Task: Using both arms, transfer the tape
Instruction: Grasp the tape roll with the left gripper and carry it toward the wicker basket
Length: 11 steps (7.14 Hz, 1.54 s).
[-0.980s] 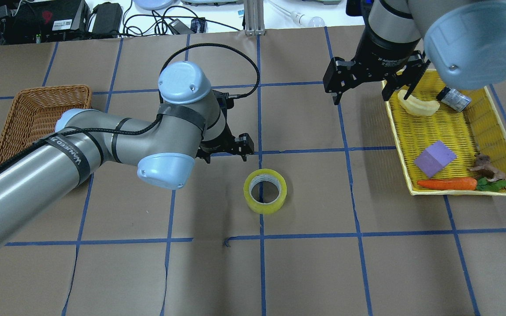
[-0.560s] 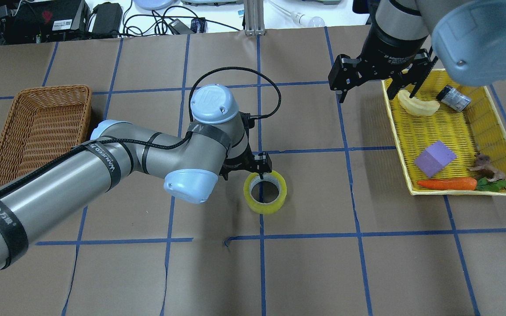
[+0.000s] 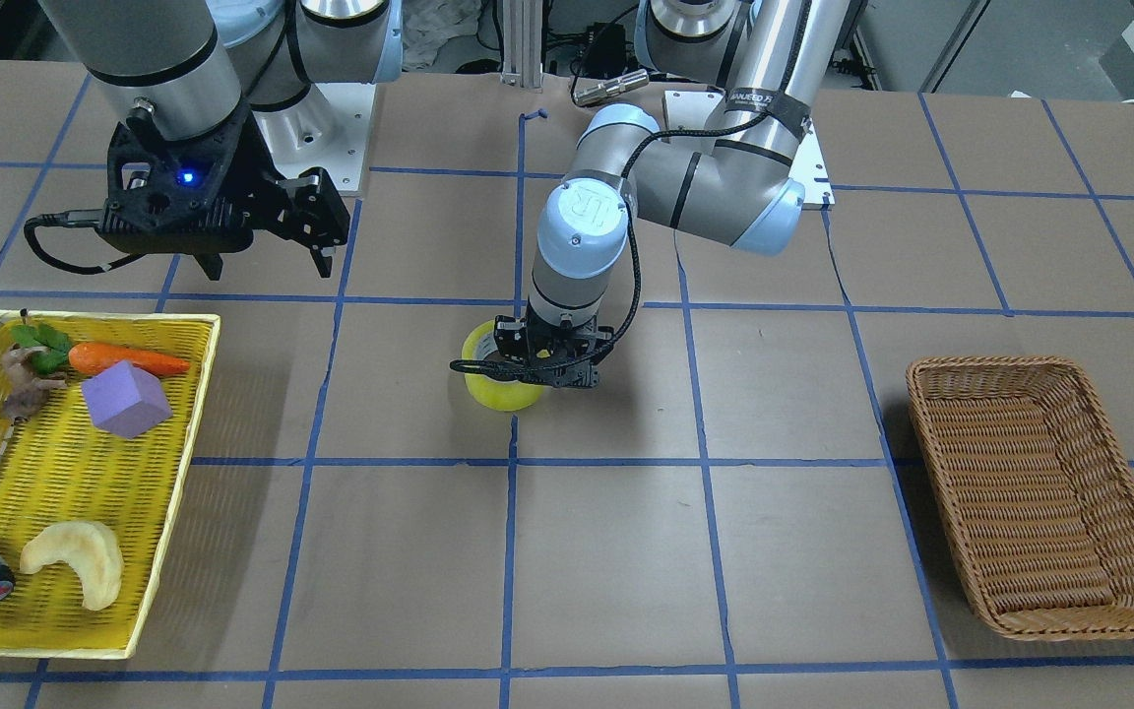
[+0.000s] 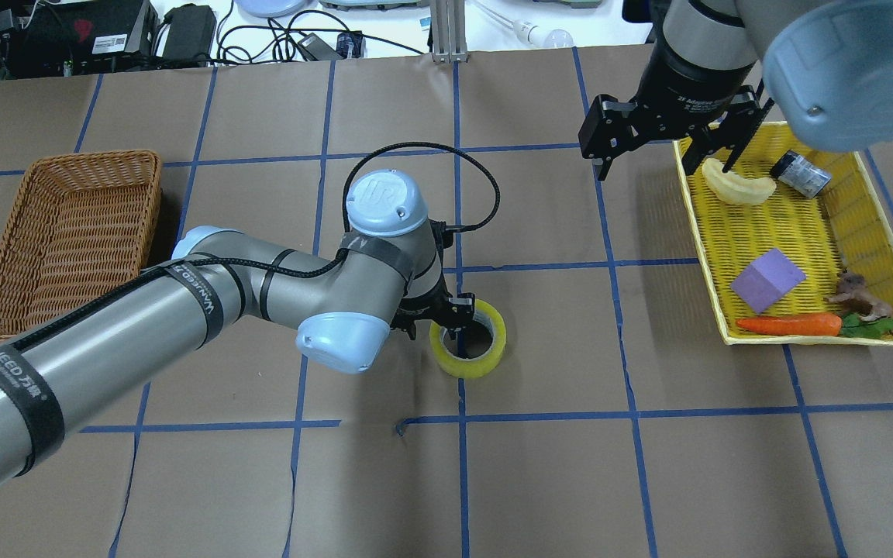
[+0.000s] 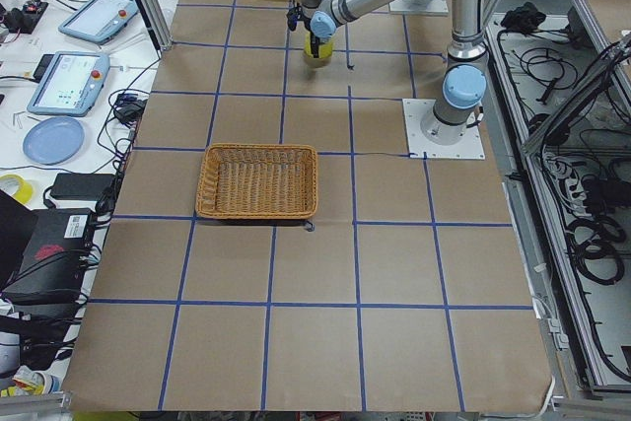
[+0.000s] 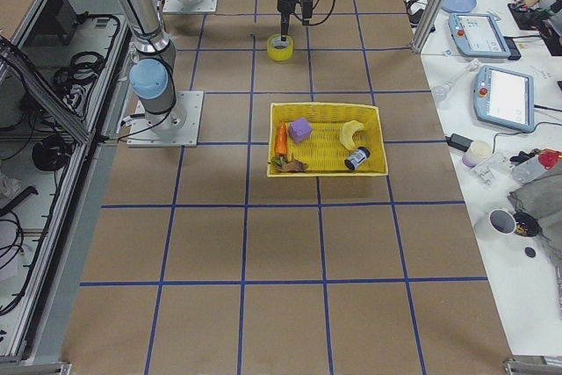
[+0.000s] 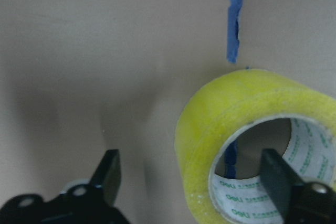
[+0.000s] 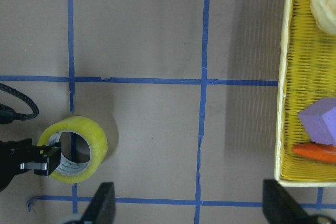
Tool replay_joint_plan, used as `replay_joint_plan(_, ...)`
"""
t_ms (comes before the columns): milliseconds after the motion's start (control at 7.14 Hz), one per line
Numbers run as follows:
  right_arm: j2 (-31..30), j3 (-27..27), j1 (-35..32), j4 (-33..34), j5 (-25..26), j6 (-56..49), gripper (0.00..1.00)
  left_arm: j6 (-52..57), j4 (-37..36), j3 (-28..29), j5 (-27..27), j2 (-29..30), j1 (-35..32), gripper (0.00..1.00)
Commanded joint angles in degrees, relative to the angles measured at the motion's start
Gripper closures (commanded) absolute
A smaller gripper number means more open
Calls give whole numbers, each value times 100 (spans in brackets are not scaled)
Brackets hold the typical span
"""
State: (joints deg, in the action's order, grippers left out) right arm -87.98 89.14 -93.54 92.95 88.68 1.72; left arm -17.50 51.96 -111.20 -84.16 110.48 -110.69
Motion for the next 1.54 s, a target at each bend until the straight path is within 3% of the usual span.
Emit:
replay_joint_plan(0,0,-11,-6,56,-9,12,0,63,-10,54,-57,0,21,100)
replay_joint_plan(280,0,-11,2,56,-9,12,0,28,372,404,-57,-157,213,100)
replay_joint_plan(420,0,-11,2,56,-9,12,0,80,1063,833,-74,-323,545,100)
replay_joint_plan(840,9,-20,2,56,-9,3,0,2102,2745,1897,-284,-693,2220,100)
replay_joint_plan(980,9,-20,2,56,-9,3,0,3276,2888,2188,-964,-720,2853,100)
replay_joint_plan(1400,9,-20,2,56,-9,12,0,5372,2498,2340,-753,-353,5243,100)
